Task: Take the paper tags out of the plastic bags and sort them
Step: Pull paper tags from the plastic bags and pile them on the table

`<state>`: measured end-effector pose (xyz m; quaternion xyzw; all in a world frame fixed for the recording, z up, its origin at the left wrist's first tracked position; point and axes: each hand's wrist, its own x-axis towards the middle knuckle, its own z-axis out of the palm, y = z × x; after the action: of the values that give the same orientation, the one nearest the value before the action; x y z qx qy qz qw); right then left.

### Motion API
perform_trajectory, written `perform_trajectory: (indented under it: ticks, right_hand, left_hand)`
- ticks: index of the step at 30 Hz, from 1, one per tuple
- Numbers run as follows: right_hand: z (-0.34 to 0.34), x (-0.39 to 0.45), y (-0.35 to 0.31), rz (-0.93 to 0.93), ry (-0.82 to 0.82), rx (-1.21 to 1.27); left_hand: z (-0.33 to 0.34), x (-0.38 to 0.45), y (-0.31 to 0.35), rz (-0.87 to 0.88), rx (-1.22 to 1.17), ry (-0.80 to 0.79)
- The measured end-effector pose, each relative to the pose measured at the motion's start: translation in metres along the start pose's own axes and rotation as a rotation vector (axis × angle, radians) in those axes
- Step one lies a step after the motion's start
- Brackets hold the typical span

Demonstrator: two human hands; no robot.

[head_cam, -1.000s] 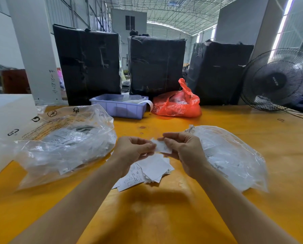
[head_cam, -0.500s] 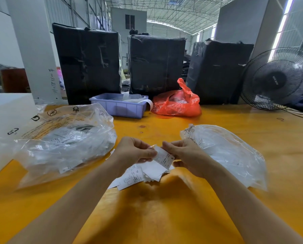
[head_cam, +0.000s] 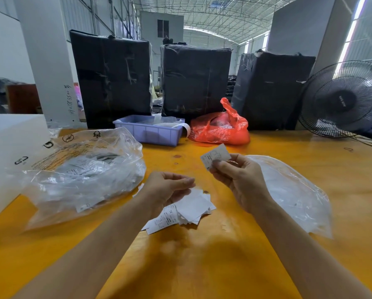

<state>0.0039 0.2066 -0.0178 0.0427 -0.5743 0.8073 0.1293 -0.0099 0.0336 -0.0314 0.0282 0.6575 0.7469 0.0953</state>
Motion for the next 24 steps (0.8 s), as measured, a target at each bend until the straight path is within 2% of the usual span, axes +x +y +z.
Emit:
perform_trajectory:
  ticks: [9,24]
  right_hand:
    - [0.011,-0.007,0.014,-0.204,-0.004,-0.355]
    - [0.01,-0.007,0.015,-0.223,-0.02,-0.361]
  left_hand:
    - [0.003,-0.001,0.001,-0.063,-0.123,-0.059]
    - [0.004,-0.002,0.003,-0.074,-0.131,-0.086]
